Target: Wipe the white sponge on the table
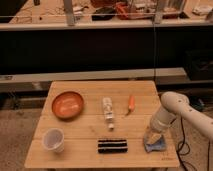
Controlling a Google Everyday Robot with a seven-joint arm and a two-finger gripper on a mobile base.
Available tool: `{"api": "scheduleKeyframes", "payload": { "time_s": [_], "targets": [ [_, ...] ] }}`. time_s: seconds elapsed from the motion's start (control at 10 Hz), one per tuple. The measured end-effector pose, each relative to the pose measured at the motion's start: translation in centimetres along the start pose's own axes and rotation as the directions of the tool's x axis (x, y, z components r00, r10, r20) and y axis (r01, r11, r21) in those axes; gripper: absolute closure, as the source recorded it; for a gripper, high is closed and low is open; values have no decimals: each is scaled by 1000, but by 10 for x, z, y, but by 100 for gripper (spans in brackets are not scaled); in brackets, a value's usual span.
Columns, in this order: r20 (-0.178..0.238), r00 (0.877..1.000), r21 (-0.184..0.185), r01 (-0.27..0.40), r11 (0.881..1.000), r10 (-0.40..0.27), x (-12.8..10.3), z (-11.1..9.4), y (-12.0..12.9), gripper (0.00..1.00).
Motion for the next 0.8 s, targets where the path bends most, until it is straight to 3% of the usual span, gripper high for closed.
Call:
{"api": "scheduleKeyframes", "payload": {
  "time_s": [0.3, 0.8],
  "targets": [
    [-3, 999, 48, -44, 998, 44, 16, -10, -9, 100],
    [45, 993, 136, -116, 984, 111, 39, -41, -82, 100]
  ]
}}
